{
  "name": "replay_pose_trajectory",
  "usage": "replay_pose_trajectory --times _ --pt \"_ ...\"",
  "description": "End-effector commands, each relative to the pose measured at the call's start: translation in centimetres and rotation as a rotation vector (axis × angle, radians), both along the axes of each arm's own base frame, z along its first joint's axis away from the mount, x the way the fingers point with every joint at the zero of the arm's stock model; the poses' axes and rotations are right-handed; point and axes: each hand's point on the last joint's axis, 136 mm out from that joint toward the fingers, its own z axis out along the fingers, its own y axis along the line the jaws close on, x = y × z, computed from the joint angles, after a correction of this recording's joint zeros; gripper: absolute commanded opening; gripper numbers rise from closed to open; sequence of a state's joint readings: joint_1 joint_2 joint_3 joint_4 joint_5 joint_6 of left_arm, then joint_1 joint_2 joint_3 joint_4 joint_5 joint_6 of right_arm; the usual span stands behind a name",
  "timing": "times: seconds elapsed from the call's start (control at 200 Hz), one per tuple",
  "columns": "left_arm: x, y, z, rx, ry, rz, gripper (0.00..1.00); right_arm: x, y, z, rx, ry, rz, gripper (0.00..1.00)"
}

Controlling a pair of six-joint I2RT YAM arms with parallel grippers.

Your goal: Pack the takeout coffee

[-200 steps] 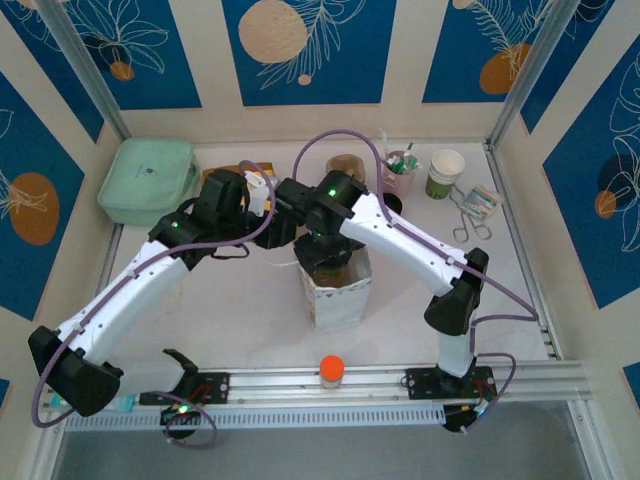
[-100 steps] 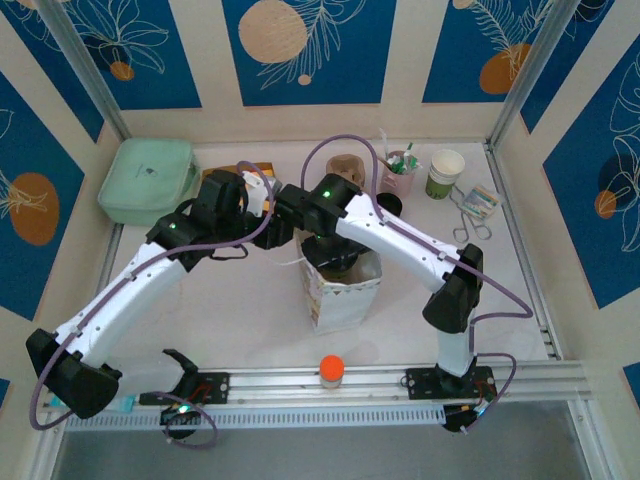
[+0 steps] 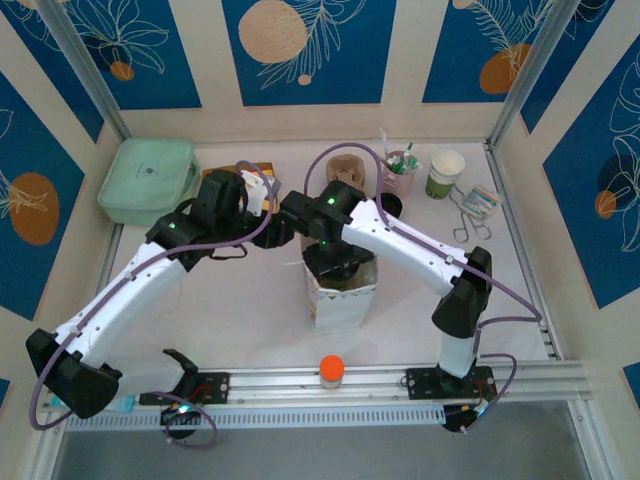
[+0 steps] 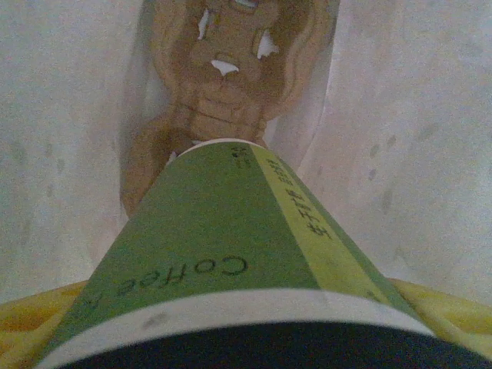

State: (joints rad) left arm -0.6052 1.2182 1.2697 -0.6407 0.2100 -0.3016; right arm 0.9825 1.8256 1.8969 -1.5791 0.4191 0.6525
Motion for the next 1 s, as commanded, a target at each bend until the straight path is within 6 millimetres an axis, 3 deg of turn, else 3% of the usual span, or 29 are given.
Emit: replay_pose_trajectory --times 0.0,0.265,0.51,0.675,0.996 --pt "0.0 0.1 3.5 -0.006 -0.098 -0.012 0.69 -0.6 0.1 0.2 0.028 -0.005 -0.021 0.21" --pt "2.0 -0.7 5.6 -0.023 -0.125 -0.047 0.71 -0.8 0.7 1.5 0.105 -0.032 0.002 0.21" --pt "4.1 -2.8 6.0 -0.059 -0.099 -0.161 0.73 -1.2 0.1 1.9 0.12 -0.047 0.001 0.21" --pt "5.1 -4.1 4.6 0.021 -0.058 -0.257 0.76 -1.5 -0.3 1.7 0.125 -0.047 -0.007 0.2" --pt "6.0 -5.8 1.7 0.117 0.007 -0.332 0.73 -1.7 -0.6 1.5 0.129 -0.048 -0.004 0.18"
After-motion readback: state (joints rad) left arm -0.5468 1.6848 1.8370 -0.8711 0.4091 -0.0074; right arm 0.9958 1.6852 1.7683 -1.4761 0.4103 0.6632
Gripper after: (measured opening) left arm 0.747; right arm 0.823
